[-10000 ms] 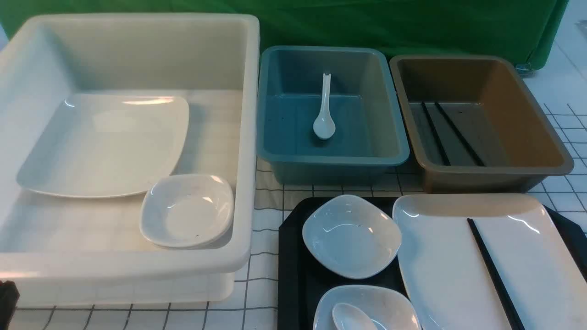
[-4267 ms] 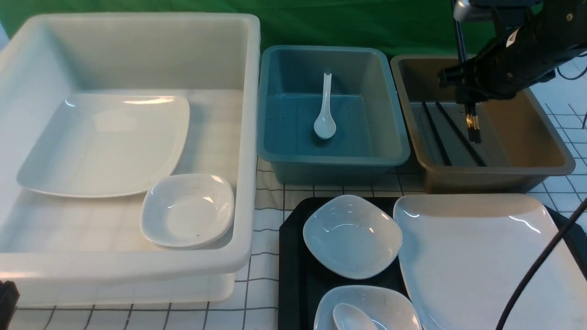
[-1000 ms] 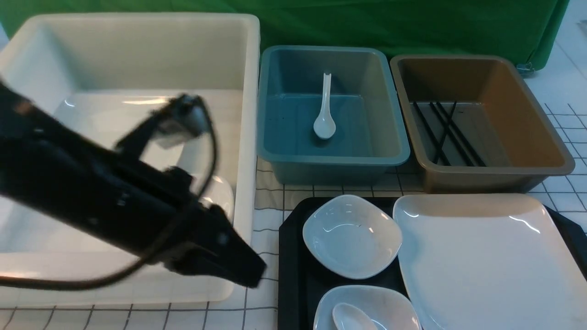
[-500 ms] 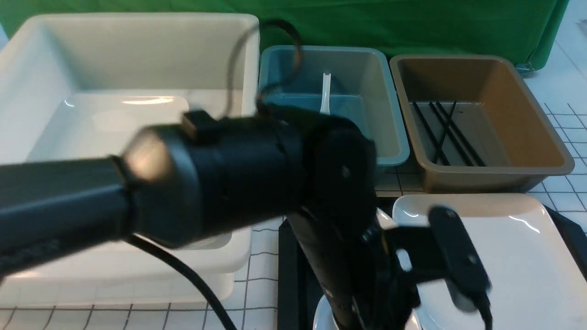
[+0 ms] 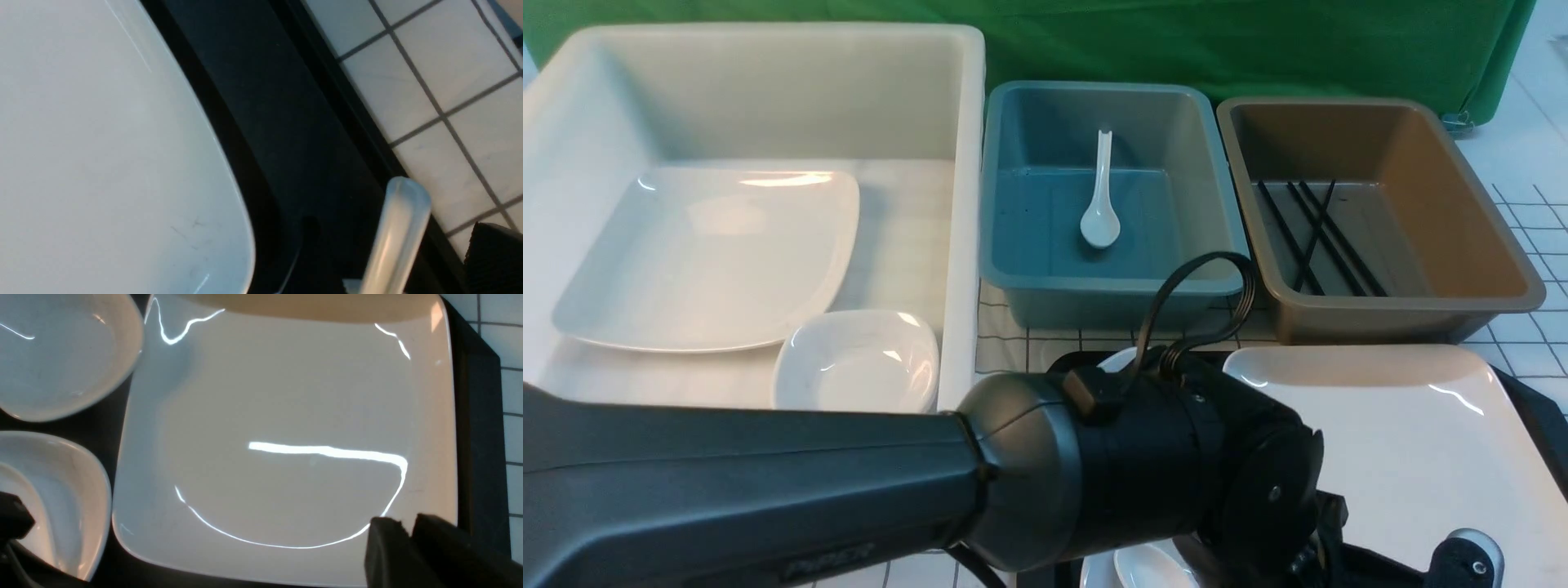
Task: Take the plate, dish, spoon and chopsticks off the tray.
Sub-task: Use the left arm to grab a soup spoon from the plate, then use the left arm to put the soup spoon into the small storage box in the middle
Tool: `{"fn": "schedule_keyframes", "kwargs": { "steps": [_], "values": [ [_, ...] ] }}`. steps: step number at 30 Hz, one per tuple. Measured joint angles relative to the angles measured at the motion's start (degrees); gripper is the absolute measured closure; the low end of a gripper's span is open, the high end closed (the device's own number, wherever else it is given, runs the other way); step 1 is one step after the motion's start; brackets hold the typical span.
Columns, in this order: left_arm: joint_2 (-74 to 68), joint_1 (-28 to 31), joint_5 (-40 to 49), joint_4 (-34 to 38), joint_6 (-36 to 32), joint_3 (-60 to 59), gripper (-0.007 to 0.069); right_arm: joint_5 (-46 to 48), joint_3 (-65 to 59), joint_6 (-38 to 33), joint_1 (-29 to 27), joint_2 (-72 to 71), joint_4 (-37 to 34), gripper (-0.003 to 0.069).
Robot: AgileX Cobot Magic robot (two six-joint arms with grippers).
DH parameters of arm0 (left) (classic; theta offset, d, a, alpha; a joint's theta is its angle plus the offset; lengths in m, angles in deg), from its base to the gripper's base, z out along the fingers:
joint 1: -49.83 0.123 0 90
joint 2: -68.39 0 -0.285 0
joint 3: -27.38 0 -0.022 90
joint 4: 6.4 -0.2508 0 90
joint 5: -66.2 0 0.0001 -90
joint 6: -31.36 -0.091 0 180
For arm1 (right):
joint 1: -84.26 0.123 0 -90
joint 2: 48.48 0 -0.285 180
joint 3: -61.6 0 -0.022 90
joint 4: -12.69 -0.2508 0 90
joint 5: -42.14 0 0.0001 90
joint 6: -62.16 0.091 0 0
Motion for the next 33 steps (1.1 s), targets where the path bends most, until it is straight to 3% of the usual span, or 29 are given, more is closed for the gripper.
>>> {"fn": "schedule_keyframes", "kwargs": {
  "steps": [12,17,23,28,30,33],
  "values": [
    [-3.31,0.0,-1.32,0.24,-1.1,0.05,0.0343,0.07,0.0,0.0,0.0,0.0,0.0,0.0537],
    [-2.39,0.0,-1.72,0.17,2.85,0.05,0.0538,0.07,0.0,0.0,0.0,0.0,0.0,0.0536],
    [2.33,0.0,-3.65,-2.68,12.32,0.05,0.0546,0.02,0.0,0.0,0.0,0.0,0.0,0.053],
    [11.21,2.48,-13.45,-16.43,40.16,0.05,0.0546,0.02,0.0,0.0,0.0,0.0,0.0,0.0525],
    [14.43,6.44,-19.74,-20.82,53.67,0.05,0.0546,0.02,0.0,0.0,0.0,0.0,0.0,0.0524],
    [16.89,14.53,-30.96,-21.31,69.92,0.13,0.0546,0.02,0.0,0.0,0.0,0.0,0.0,0.0522]
  ]
}}
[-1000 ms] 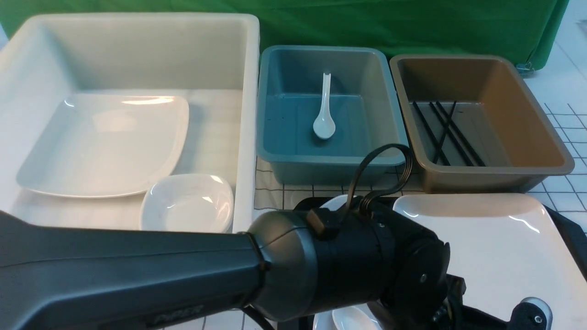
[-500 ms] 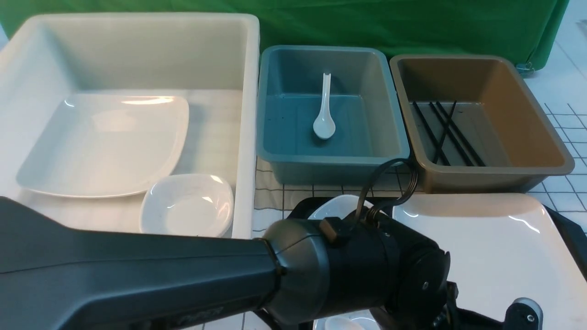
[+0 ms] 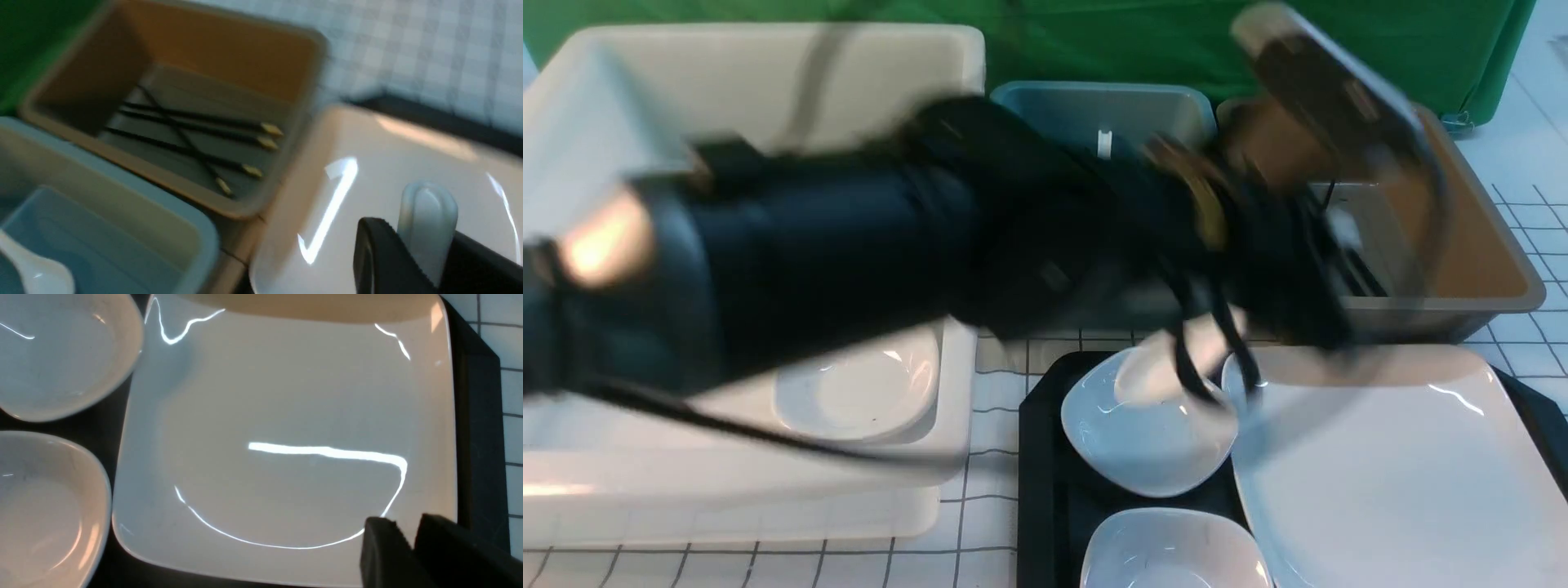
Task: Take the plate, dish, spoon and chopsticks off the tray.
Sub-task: Use the left arm to put the soup spoon into the small storage box in the middle
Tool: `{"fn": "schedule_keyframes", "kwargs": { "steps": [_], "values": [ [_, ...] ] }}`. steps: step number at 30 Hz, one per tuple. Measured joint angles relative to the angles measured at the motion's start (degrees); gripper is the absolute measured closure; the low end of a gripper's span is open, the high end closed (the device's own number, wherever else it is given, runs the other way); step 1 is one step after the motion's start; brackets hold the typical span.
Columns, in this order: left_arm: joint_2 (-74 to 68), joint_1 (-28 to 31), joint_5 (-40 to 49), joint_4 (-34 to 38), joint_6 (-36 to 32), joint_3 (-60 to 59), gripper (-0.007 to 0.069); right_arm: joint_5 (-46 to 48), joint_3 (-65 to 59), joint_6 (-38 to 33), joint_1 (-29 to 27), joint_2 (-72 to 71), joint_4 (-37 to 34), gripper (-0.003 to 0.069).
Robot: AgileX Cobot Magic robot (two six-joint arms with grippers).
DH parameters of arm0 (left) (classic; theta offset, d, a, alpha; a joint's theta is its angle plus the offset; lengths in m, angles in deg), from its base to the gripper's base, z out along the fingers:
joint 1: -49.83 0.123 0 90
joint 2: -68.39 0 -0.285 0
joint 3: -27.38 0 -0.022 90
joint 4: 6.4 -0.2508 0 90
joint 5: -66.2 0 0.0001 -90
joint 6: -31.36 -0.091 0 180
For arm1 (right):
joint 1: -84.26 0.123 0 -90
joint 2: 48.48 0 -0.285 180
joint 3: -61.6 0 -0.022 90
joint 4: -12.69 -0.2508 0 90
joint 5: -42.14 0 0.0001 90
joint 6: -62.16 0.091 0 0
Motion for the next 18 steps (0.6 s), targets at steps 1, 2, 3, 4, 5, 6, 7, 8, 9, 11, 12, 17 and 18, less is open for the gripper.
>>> {"fn": "schedule_keyframes", "kwargs": {
  "steps": [1,2,3,4,5,6,7,8,9,11,12,17,18],
  "values": [
    [0.19,3.04,-4.08,1.34,6.4,0.05,0.0546,0.0,0.0,0.0,0.0,0.0,0.0,0.0519],
    [0.19,5.39,-7.11,2.46,9.91,0.11,0.0546,0.0,0.0,0.0,0.0,0.0,0.0,0.0519],
    [-0.16,8.15,-10.67,3.74,13.56,0.17,0.0546,0.0,0.0,0.0,0.0,0.0,0.0,0.0517],
    [-0.64,10.62,-13.47,4.96,16.63,0.17,0.0546,0.0,0.0,0.0,0.0,0.0,0.0,0.0517],
    [-1.34,12.39,-15.65,5.88,18.89,0.17,0.0546,0.0,0.0,0.0,0.0,0.0,0.0,0.0515],
    [-2.39,14.95,-19.47,6.87,21.95,0.17,0.0546,0.0,0.0,0.0,0.0,0.0,0.0,0.0514],
    [-2.61,14.95,-19.47,6.87,22.41,0.17,0.0546,0.0,0.0,0.0,0.0,0.0,0.0,0.0514],
    [-3.72,16.39,-22.41,7.09,24.47,0.17,0.0546,-0.06,0.0,0.0,0.0,0.0,0.0,0.0513],
    [-5.49,18.1,-27.23,6.76,26.53,0.17,0.0546,-0.2,0.0,0.0,0.0,0.0,0.0,0.0512],
    [-7.79,19.47,-32.34,5.27,27.98,0.17,0.0546,-0.2,0.0,0.0,0.0,0.0,0.0,0.0509],
    [-9.52,20.14,-35.21,4.69,28.36,0.17,0.0546,-0.2,0.0,0.0,0.0,0.0,0.0,0.0506],
    [-14.75,21.5,-38.93,4.06,31.18,2.04,0.0546,-0.2,0.0,0.0,0.0,0.0,0.0,0.0503],
    [-15.51,21.57,-39.13,3.92,31.97,2.4,0.0546,-0.2,0.0,0.0,0.0,0.0,0.0,0.0503]
  ]
}}
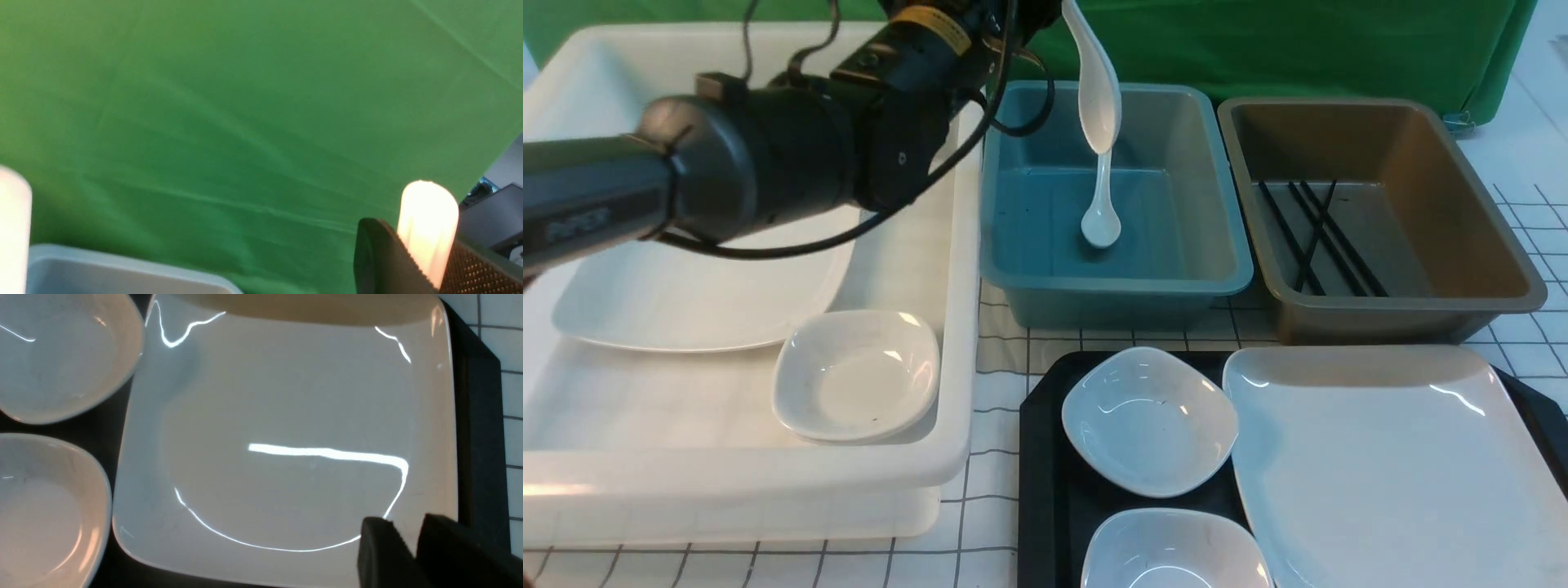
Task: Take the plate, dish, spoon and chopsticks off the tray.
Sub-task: Use the left arm to put the soup spoon into the small storage box in the middle, then use the left arm to grab a small plate from the dinner plate
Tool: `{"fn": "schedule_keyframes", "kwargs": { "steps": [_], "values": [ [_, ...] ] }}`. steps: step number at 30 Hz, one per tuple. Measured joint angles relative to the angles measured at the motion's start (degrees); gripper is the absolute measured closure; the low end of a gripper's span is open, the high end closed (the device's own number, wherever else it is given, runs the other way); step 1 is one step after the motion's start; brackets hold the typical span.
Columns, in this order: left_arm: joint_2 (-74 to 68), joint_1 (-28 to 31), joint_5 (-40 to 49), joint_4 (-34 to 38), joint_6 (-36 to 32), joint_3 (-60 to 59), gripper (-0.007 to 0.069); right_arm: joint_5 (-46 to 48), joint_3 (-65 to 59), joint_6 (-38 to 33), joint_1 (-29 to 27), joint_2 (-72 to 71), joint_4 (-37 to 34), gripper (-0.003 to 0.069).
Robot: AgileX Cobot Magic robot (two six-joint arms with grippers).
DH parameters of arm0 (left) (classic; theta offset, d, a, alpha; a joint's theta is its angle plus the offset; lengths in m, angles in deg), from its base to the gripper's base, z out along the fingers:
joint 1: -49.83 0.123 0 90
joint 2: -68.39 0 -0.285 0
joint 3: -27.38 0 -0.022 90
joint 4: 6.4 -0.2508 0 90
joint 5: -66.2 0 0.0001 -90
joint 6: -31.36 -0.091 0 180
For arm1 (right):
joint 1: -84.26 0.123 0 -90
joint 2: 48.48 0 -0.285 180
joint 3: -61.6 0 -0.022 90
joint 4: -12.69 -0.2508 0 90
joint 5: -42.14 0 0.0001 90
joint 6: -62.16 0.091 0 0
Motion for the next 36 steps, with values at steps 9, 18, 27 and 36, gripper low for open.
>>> {"fn": "schedule_keyframes", "kwargs": {
  "steps": [9,18,27,36],
  "values": [
    [-6.82,0.14,1.5,-0.89,1.89,0.47,0.0461,0.0,0.0,0.0,0.0,0.0,0.0,0.0493],
    [-8.83,0.51,6.8,-4.14,2.13,0.73,0.0179,0.11,0.0,0.0,0.0,0.0,0.0,0.0482],
    [1.3,0.51,38.05,-8.73,3.51,2.6,0.0282,0.37,0.0,0.0,0.0,0.0,0.0,0.0473],
    [19.65,0.51,69.32,15.43,-30.78,2.72,0.0621,0.37,0.0,-0.32,0.0,0.0,0.0,0.0462]
  ]
}}
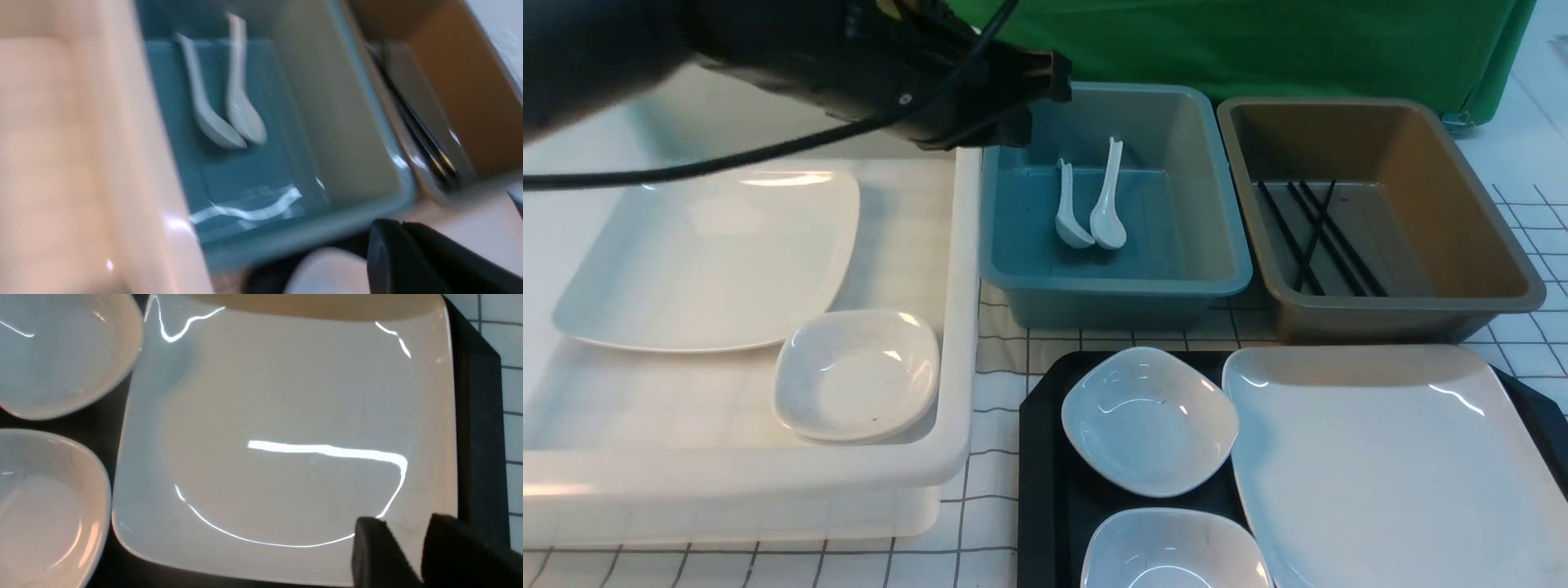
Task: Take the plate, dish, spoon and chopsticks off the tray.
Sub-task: Use the left arm to grab a small plate from the dinner plate
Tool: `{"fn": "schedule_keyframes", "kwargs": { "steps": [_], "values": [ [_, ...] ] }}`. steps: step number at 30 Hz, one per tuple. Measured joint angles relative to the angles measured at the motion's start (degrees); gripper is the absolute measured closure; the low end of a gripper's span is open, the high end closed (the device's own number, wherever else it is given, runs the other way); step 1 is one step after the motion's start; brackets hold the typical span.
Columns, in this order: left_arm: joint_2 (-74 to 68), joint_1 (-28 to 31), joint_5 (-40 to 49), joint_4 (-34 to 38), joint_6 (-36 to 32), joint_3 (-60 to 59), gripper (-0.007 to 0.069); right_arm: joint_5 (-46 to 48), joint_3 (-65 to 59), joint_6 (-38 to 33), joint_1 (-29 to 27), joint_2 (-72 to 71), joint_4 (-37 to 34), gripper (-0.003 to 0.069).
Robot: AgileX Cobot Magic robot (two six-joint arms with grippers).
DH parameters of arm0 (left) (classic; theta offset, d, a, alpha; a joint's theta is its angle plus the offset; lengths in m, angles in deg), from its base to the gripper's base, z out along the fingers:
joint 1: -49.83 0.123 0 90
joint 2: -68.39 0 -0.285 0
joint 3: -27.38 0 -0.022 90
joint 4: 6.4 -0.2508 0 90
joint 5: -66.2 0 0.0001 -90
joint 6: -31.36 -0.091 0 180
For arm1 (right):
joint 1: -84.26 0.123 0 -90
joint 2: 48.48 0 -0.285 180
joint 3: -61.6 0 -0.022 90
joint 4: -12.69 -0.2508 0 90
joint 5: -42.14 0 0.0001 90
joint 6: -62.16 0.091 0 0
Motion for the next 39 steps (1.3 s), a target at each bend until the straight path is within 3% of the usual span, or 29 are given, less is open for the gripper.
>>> {"fn": "schedule_keyframes", "kwargs": {
  "steps": [4,7,13,17,30,39],
  "values": [
    [3.56,-1.27,15.79,7.06,-5.55,-2.05,0.0626,0.0,0.0,0.0,0.0,0.0,0.0,0.0462],
    [4.51,-4.81,19.48,8.07,-6.55,-7.25,0.0626,0.04,0.0,-0.05,0.0,0.0,0.0,0.0462],
    [3.51,-14.14,11.78,9.4,-6.41,-18.03,0.0622,-0.15,0.0,-0.05,0.0,0.0,0.0,0.0458],
    [-1.44,-19.58,6.96,9.64,-3.0,-20.64,0.0578,-0.21,0.0,-0.05,0.0,0.0,0.0,0.0449],
    [-15.59,-19.99,3.34,-1.44,-1.18,-14.13,0.027,-0.39,0.0,-0.05,0.0,0.0,-0.09,0.0433],
    [-20.67,-19.99,3.27,-9.01,-3.16,-10.9,0.0242,-0.39,0.0,-0.05,0.0,0.0,-0.46,0.0426]
  ]
}}
